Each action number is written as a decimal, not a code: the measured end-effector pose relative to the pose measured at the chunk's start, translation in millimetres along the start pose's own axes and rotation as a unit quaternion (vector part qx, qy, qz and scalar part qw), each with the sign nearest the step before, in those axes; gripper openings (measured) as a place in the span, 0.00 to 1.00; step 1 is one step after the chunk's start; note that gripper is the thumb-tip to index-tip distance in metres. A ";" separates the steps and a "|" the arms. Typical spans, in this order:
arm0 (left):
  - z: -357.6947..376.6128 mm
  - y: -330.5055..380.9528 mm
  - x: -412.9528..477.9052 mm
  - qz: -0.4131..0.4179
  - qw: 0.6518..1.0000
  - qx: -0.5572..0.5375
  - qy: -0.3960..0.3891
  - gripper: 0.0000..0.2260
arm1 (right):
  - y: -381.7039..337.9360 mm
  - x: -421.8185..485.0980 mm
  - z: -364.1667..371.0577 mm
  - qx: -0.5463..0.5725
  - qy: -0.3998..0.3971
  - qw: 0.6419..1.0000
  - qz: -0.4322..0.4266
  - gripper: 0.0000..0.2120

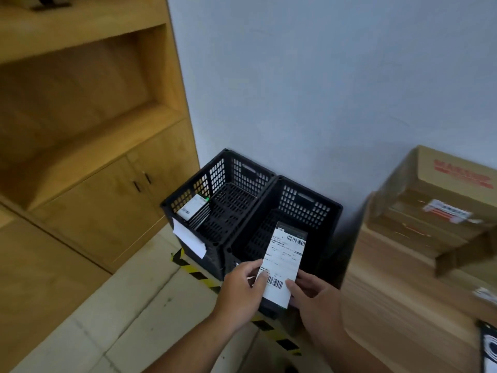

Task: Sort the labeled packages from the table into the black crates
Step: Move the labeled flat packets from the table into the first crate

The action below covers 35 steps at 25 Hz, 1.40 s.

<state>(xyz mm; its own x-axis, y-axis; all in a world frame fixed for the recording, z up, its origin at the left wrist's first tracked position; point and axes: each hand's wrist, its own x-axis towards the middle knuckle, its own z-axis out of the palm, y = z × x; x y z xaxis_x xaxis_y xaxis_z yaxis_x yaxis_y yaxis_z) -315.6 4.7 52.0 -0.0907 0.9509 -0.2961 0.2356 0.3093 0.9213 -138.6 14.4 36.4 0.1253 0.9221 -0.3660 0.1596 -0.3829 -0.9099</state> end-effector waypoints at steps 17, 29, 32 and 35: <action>-151.8 -6.5 138.6 -0.076 0.994 0.030 0.077 0.11 | -65.6 134.4 168.6 -0.006 -0.090 0.995 0.049 0.15; -276.5 -32.5 285.9 -0.089 0.996 0.020 0.005 0.09 | -120.3 226.2 299.2 0.003 -0.036 0.995 0.088 0.18; -321.4 -45.8 319.3 -0.094 0.994 0.039 -0.046 0.11 | -128.1 225.6 350.2 0.014 0.014 0.993 0.119 0.19; -360.2 -53.9 346.0 -0.083 0.990 0.066 -0.093 0.11 | -131.5 221.8 391.5 0.044 0.061 0.986 0.150 0.17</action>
<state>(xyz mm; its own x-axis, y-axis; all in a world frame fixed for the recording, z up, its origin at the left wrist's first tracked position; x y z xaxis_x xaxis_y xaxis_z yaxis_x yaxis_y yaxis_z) -708.2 312.0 -9.3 0.0378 0.8692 -0.4930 0.3588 0.4486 0.8186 -515.1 291.0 -1.5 0.2726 0.7524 -0.5997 0.0125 -0.6260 -0.7797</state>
